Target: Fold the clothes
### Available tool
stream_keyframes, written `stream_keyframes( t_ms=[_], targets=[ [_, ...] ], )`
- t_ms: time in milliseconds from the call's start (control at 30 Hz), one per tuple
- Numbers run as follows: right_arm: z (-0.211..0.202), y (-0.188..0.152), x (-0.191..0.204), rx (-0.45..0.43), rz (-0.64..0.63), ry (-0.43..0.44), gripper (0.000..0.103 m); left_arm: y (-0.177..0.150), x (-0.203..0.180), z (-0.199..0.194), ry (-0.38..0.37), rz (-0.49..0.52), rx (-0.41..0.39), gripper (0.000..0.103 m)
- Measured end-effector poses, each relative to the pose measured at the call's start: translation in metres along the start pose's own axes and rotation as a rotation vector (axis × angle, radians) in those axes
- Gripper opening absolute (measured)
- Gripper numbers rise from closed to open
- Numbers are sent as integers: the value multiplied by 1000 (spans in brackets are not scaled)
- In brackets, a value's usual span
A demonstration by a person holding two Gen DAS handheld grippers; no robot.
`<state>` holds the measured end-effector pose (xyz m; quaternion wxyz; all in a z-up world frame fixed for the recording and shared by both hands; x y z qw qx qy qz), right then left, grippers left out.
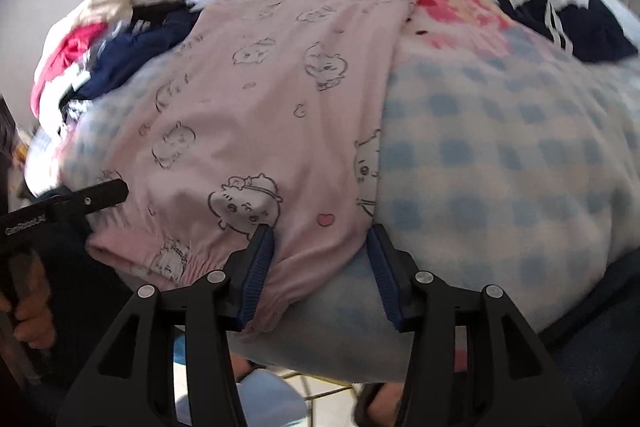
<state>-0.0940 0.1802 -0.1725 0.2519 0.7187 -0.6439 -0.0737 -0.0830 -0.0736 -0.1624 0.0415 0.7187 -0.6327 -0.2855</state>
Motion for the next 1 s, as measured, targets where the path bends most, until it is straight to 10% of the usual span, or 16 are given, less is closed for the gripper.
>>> stream_keyframes(
  t_ms=[300,1000],
  targets=[
    [-5,17,3,-40,-16,42,50,10,-30,13,-30,184,20,46],
    [27,80,-19,65,-50,-45,50,69,-7,50,56,176,73,45]
  ],
)
Point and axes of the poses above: each gripper's, at about its wrist camera, not at the fingertips, and z roughly the way its jaws point, x to its left, y to its top, the point moved 1 cm from there along z, roughly the way its jaws point, and after that the axes turned 3 degrees about x, right-handed, at the moved point
